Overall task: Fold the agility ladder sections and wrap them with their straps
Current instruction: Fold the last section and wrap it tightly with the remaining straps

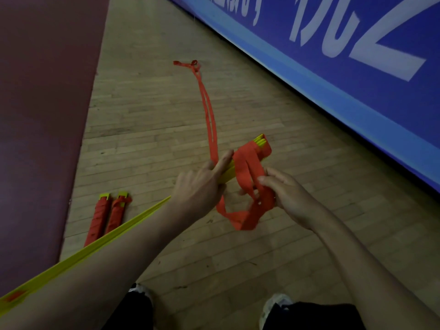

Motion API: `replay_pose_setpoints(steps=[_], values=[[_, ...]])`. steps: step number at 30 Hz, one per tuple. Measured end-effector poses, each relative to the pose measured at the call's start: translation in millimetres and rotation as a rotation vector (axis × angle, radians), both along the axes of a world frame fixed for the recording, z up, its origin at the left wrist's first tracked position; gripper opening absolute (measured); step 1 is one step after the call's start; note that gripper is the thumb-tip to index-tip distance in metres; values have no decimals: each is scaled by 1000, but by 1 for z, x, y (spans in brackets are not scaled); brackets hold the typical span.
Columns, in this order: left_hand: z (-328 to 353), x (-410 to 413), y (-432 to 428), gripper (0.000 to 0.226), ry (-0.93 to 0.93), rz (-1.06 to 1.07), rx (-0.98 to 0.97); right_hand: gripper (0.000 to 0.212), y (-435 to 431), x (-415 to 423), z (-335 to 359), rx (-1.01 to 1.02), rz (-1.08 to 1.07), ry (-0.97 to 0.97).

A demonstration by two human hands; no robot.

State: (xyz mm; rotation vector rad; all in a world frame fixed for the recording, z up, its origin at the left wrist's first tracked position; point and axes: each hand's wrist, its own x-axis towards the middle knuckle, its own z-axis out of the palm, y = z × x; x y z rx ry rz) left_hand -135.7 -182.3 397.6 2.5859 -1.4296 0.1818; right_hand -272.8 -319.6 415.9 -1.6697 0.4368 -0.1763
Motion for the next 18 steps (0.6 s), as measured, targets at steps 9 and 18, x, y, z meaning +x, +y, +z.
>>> replay_pose_setpoints(steps=[9, 18], values=[[2, -1, 2, 78, 52, -31, -62, 22, 11, 4, -3, 27, 37, -39], [15, 8, 4, 77, 139, 17, -85, 23, 22, 9, 5, -9, -101, -142]])
